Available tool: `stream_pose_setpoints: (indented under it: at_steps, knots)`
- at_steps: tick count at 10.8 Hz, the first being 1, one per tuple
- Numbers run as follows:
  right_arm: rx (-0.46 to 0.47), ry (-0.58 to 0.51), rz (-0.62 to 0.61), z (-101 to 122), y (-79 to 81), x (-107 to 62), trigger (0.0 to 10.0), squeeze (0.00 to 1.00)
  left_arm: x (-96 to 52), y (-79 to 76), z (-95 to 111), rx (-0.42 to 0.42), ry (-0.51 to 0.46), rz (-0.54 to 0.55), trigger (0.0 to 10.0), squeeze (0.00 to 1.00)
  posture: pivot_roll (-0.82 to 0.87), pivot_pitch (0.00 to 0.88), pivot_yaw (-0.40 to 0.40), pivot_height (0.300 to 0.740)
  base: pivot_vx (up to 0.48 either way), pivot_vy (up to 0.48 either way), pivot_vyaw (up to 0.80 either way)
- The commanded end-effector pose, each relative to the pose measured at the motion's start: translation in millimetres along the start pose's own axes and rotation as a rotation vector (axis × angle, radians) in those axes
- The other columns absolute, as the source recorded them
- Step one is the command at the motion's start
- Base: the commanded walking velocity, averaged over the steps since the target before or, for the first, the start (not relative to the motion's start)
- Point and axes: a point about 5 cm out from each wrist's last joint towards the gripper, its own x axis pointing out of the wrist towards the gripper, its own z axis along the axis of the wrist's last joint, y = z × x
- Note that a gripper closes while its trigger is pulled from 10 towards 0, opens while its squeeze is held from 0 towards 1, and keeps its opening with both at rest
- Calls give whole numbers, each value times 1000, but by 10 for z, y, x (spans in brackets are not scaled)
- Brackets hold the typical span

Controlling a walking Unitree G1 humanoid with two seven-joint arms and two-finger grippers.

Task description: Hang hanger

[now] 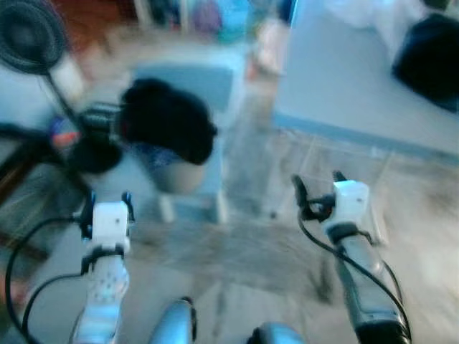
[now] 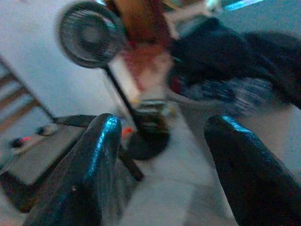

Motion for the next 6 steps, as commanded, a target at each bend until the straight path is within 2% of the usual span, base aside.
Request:
stream_pose_setpoints:
  at_steps: [1, 4, 6]
  knots:
    - [-1, 15, -13, -25, -61, -36, 10000, 0, -45, -20, -35, -8, 17, 1, 10000, 0, -3, 168, -43, 740, 0, 0, 581]
    - [27, 27, -50, -70, -48, -115, 10000, 0, -50, 12, -59, -1, 20, -14, 10000, 0, -13, 197, -18, 740, 0, 0, 0]
    - [26, 39, -69, -91, -52, -95, 10000, 0, -28, 16, -41, 2, 13, -16, 10000, 0, -4, 195, -8, 740, 0, 0, 0]
